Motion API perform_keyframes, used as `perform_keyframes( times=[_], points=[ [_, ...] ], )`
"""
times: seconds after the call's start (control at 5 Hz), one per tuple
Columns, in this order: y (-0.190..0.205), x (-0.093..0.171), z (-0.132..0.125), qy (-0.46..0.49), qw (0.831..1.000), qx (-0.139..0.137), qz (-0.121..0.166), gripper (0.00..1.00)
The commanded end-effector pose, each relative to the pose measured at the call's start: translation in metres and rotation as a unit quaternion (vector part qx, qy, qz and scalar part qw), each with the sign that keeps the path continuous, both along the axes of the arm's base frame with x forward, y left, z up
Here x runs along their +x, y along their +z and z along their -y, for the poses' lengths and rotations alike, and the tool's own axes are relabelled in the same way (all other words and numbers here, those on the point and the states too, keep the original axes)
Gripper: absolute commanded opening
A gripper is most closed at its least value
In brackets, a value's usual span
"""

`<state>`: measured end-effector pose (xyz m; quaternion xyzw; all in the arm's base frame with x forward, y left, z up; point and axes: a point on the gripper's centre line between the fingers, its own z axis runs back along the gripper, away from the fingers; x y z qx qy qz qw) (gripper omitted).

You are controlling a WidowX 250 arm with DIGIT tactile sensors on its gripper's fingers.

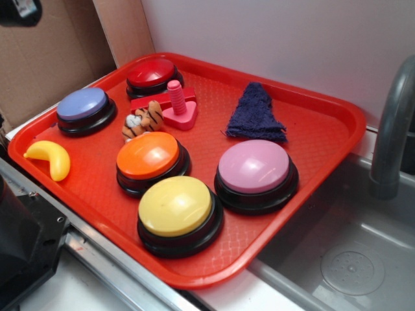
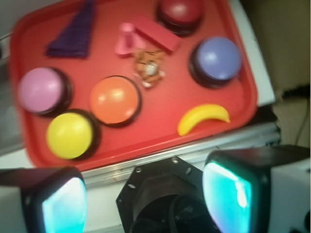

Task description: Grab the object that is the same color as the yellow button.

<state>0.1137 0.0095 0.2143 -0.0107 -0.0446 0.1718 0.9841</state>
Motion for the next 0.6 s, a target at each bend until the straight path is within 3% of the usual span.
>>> perform_keyframes(
  times=[0.0, 0.2, 0.4],
  points=[
    [-0.041, 0.005, -0.032, 0.189, 0.981, -0.016, 0.032, 1.0],
    [-0.062, 0.003, -0.049, 0.266, 0.964, 0.002, 0.023, 1.0],
    [-0.08, 0.003, -0.062, 0.325, 0.945, 0.001, 0.023, 1.0]
  ],
)
